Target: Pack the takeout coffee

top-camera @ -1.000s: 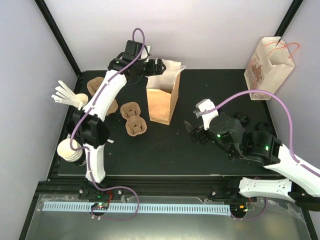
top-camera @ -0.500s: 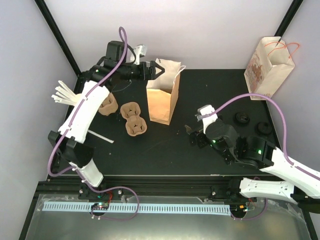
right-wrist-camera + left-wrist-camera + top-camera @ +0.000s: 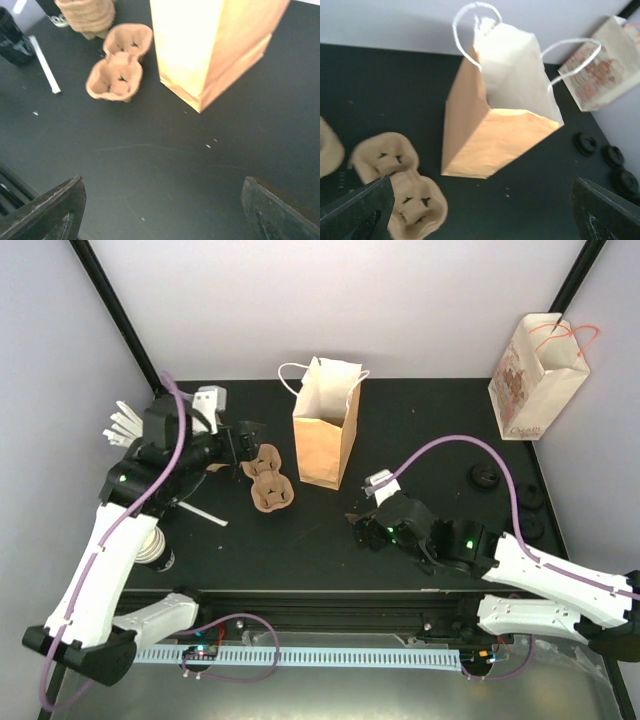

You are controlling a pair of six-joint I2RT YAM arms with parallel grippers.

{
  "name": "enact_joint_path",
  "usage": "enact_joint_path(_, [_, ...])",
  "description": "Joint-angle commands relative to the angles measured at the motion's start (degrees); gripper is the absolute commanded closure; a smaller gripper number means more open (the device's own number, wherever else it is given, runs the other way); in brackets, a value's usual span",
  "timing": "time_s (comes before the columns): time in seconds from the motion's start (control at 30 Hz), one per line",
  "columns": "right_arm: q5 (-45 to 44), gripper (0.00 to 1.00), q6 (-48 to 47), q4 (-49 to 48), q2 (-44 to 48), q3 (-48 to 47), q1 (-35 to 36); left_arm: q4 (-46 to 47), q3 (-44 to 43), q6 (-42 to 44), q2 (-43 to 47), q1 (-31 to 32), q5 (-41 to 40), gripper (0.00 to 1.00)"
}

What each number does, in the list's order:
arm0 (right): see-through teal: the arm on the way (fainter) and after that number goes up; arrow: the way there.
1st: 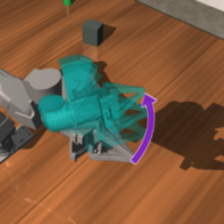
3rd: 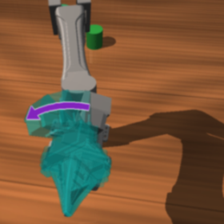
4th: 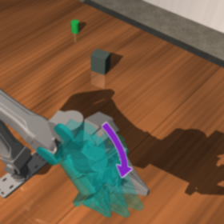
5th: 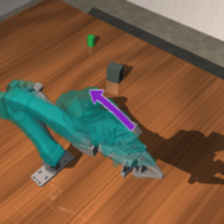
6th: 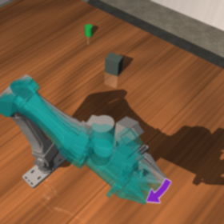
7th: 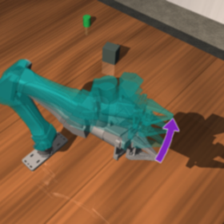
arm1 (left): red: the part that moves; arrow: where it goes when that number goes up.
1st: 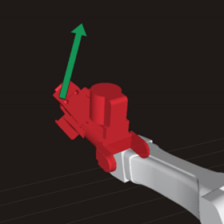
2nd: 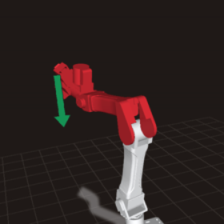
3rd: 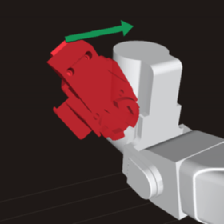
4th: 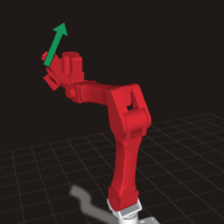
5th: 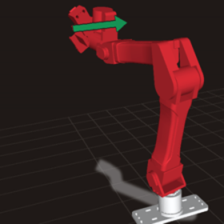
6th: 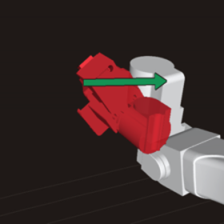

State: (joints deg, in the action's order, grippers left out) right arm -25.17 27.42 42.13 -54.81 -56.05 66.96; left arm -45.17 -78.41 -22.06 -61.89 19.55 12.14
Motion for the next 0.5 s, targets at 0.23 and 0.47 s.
enact_joint_path(0.23, [5.5, 0.13, 1.5, -7.0, 3.4, 0.4, -0.3, -22.9, 0.8, -12.2, 9.1, -0.6, -23.0, 0.36])
enact_joint_path(0.47, [6.1, 0.13, 0.3, -4.0, 8.9, 3.5, -0.3, -38.1, 8.6, -32.2, 11.2, -1.0, -40.8, 0.46])
